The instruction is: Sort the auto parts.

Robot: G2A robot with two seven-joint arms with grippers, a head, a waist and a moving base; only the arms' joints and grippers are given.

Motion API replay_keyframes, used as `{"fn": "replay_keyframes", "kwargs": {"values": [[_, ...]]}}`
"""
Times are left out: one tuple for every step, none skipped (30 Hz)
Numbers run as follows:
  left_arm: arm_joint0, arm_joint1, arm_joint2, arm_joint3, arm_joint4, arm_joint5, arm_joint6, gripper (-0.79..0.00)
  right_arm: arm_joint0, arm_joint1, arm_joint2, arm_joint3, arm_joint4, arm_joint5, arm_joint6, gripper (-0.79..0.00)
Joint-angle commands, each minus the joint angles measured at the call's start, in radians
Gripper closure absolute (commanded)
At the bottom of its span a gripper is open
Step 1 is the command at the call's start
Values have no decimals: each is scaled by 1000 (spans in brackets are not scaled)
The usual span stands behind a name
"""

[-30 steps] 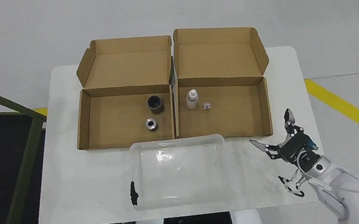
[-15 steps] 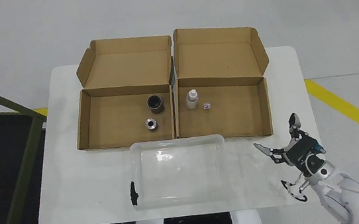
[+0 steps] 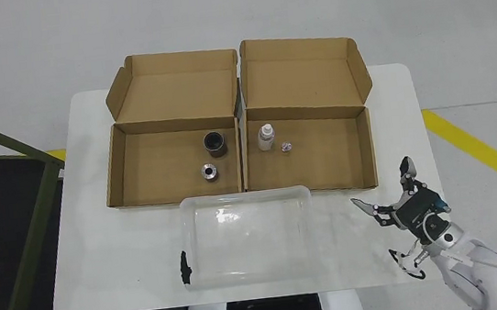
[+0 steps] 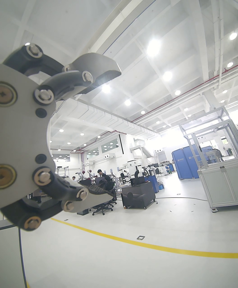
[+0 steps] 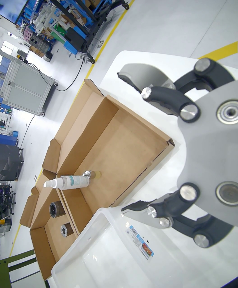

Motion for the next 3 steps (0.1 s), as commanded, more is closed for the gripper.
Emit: {"fn": "replay_keyframes", "kwargs": {"values": [[0,0,0,0,0,0,0,-785,0,0,0,0,0,0,0,-785],[0,0,0,0,0,0,0,-784,0,0,0,0,0,0,0,-785],[0,0,0,0,0,0,0,-784,0,0,0,0,0,0,0,-785]]}}
